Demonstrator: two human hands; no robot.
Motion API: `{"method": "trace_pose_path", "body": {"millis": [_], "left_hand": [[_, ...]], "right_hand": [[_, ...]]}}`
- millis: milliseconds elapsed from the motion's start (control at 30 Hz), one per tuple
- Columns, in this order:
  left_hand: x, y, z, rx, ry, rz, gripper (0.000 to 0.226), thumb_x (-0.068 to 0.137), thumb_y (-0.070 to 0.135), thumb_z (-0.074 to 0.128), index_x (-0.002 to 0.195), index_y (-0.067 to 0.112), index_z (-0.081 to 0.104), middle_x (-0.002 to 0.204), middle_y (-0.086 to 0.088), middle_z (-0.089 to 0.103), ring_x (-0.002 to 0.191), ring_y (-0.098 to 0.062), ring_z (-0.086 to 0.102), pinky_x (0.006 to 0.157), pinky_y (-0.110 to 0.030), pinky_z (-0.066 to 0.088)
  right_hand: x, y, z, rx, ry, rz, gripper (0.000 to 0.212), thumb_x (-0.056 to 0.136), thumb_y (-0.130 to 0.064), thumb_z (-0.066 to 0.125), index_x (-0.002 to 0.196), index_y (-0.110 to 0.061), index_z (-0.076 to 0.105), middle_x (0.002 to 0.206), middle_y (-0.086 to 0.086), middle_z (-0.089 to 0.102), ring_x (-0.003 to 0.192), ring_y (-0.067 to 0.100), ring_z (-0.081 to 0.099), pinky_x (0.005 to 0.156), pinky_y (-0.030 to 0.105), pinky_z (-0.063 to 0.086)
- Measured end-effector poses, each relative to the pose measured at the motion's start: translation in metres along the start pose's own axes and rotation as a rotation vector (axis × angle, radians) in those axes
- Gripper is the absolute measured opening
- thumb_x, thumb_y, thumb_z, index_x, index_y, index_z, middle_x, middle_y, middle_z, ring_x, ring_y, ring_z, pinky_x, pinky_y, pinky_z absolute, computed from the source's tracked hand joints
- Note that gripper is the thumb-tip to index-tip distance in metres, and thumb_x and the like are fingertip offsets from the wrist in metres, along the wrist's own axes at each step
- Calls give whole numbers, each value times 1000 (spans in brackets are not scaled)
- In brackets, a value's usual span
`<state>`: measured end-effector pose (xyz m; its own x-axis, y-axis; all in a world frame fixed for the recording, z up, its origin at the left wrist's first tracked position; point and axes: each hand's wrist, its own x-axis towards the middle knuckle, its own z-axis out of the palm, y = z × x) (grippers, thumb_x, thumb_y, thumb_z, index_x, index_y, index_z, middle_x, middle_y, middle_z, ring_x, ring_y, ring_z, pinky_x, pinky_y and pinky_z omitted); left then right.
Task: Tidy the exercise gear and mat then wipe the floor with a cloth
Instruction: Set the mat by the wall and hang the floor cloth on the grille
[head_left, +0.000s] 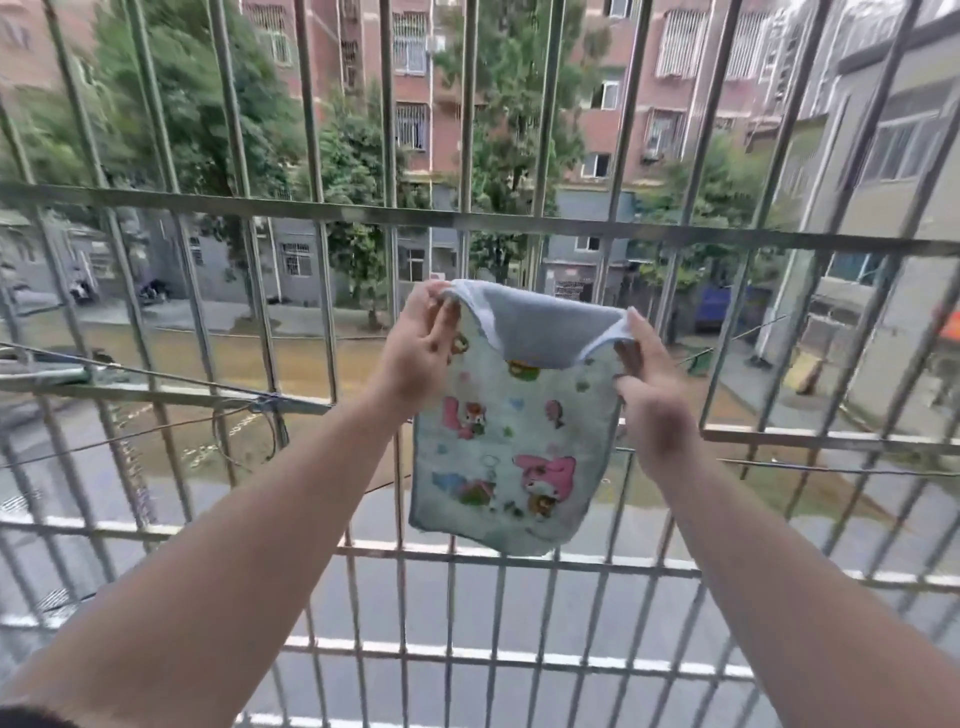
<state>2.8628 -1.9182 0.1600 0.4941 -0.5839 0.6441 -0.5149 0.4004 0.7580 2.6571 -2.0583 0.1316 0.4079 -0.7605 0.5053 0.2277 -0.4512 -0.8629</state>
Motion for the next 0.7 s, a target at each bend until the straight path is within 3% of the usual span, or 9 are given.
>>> {"method": "trace_pose_path", "body": {"millis": [100, 200, 267, 333, 500, 533, 600, 633, 700], "left_hand": [[5, -27, 0, 209, -82, -74, 31, 103, 29, 44, 131, 41, 44, 118, 0, 57, 95, -17, 59, 85, -35, 54], [6, -54, -3, 328, -189, -203, 67, 98, 2, 43, 147, 44, 26, 137, -11, 46, 96, -10, 58, 73, -18, 51], [6, -65, -5, 386, -243, -269, 88, 89, -12, 38, 148, 50, 17, 141, -15, 41, 97, -14, 58, 68, -16, 50], [3, -70, -6, 439, -258, -322, 97, 83, -16, 31, 148, 53, 11, 141, -15, 39, 94, -16, 58, 67, -19, 48], [1, -84, -7, 544, -287, -384, 91, 87, -8, 40, 148, 51, 7, 123, -15, 49, 80, -20, 61, 57, -22, 46], [1, -86, -7, 562, -299, -400, 91, 87, -6, 42, 148, 50, 5, 118, -17, 53, 77, -22, 61, 57, -24, 47], [-1, -91, -7, 591, -329, -433, 94, 86, -3, 46, 148, 49, -3, 109, -19, 57, 70, -22, 61, 53, -27, 47], [-3, -92, -7, 593, -343, -442, 97, 87, -2, 48, 147, 50, -8, 107, -18, 57, 67, -20, 61, 50, -26, 45], [-8, -97, -9, 602, -389, -427, 105, 87, 1, 53, 147, 51, -16, 97, -14, 58, 61, -16, 59, 47, -24, 45]], "right_hand": [[6, 25, 11, -76, -97, 98, 80, 82, 0, 44, 145, -48, 33, 143, -1, 47, 121, 27, 55, 102, 56, 47], [7, 42, 26, -166, -152, 144, 90, 79, -6, 46, 146, -59, 17, 152, -2, 36, 116, 34, 56, 97, 59, 48], [9, 50, 34, -186, -163, 172, 98, 79, 3, 40, 148, -58, 8, 151, -3, 30, 117, 30, 55, 96, 56, 50], [10, 56, 40, -229, -186, 185, 103, 76, 7, 36, 146, -61, 3, 157, -5, 21, 131, 25, 43, 103, 50, 47], [14, 68, 49, -413, -235, 236, 103, 78, 9, 29, 146, -60, -5, 164, -4, 9, 141, 20, 26, 112, 35, 30], [15, 72, 51, -470, -253, 264, 102, 79, 9, 28, 147, -59, -8, 162, -1, 14, 138, 22, 33, 109, 34, 32], [12, 76, 55, -602, -298, 320, 98, 85, 4, 30, 144, -61, -14, 142, 10, 43, 106, 27, 59, 87, 35, 48], [8, 79, 57, -668, -324, 339, 96, 87, 0, 33, 143, -62, -17, 127, 14, 55, 87, 28, 63, 75, 37, 53], [2, 88, 56, -790, -396, 333, 94, 89, -13, 40, 140, -63, -21, 97, 13, 66, 73, 29, 65, 63, 39, 55]]}}
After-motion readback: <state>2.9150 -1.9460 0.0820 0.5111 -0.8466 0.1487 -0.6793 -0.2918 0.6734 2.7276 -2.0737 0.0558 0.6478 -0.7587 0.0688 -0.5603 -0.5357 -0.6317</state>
